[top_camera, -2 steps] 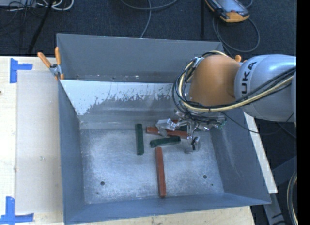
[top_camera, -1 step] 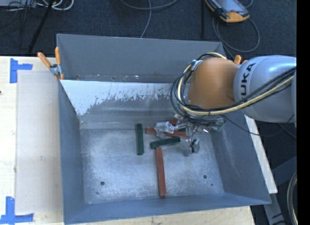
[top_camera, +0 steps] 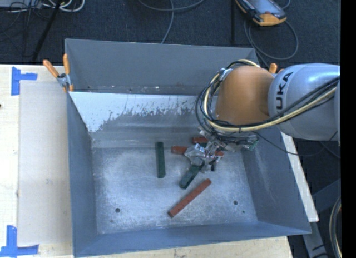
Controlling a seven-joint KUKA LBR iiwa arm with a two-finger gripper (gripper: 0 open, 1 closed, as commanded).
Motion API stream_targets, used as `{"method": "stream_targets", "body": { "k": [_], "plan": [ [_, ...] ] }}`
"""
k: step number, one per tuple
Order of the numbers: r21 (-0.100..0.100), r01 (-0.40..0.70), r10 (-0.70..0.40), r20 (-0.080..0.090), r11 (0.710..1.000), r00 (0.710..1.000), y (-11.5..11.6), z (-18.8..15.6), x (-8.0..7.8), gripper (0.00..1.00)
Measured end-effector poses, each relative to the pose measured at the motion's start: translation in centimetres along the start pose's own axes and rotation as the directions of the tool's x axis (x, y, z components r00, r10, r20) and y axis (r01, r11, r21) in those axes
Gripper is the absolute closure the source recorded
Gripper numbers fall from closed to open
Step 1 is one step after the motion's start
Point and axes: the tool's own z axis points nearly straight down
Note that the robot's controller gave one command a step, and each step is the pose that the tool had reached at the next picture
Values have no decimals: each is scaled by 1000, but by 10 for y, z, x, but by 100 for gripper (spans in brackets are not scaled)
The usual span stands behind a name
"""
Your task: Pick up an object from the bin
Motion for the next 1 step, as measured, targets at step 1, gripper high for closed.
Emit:
{"method": "stream_targets", "body": {
  "k": [1],
  "plan": [
    [6,-8,8,3,1000,1000,1,-159,-10,100]
  ]
}}
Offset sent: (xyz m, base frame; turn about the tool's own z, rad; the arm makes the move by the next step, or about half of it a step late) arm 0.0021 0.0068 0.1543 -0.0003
